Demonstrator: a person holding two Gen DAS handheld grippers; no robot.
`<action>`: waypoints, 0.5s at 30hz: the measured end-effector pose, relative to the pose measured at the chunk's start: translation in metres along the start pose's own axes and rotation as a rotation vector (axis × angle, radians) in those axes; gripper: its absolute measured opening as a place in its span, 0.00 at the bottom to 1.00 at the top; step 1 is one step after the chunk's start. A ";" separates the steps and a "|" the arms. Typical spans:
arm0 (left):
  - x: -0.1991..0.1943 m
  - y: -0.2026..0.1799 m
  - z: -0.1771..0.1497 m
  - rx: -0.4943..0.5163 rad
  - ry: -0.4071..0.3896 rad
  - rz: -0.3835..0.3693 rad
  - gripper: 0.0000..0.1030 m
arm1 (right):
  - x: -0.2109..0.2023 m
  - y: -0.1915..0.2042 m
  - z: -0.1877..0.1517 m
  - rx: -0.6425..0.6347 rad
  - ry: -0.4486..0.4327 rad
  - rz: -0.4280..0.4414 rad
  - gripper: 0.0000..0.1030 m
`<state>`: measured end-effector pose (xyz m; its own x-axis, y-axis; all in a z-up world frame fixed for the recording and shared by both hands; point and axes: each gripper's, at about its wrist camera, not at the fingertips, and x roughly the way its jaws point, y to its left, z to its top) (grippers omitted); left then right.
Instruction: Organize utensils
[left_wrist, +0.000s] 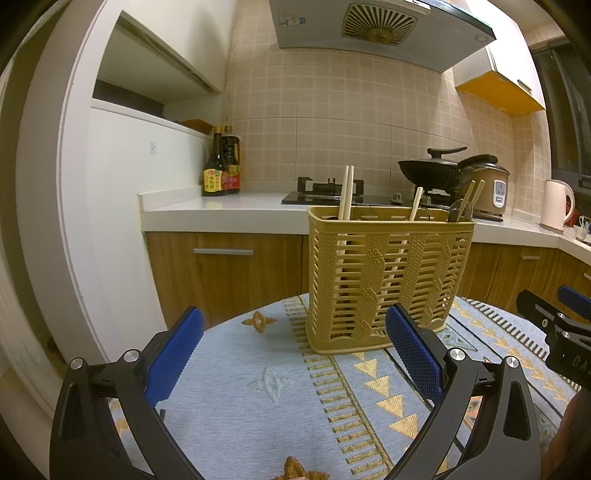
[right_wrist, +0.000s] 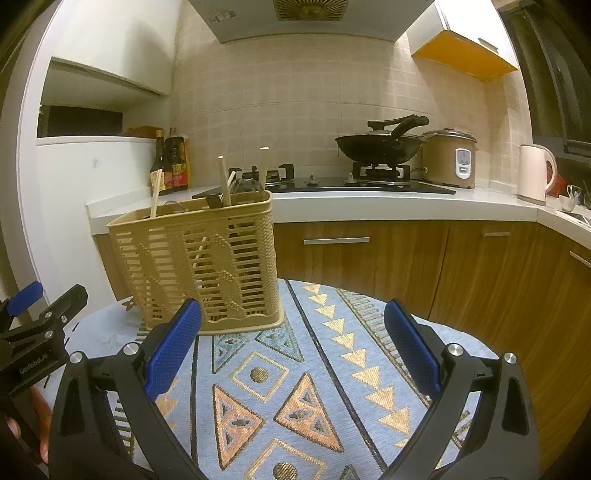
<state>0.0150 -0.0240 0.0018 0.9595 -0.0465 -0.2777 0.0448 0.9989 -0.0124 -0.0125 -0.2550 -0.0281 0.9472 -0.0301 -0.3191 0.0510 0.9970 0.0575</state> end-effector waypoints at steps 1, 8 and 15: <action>0.000 0.000 0.000 0.001 -0.002 -0.003 0.93 | 0.000 0.000 0.000 0.003 0.002 0.000 0.92; -0.001 0.000 0.000 0.002 -0.001 -0.004 0.93 | 0.002 0.000 0.000 -0.001 0.003 -0.003 0.92; -0.001 0.000 -0.001 0.002 -0.001 -0.006 0.93 | 0.002 0.001 0.000 0.000 0.006 -0.001 0.92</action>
<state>0.0135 -0.0242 0.0016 0.9596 -0.0524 -0.2766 0.0511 0.9986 -0.0117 -0.0105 -0.2544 -0.0285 0.9451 -0.0308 -0.3253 0.0522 0.9970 0.0571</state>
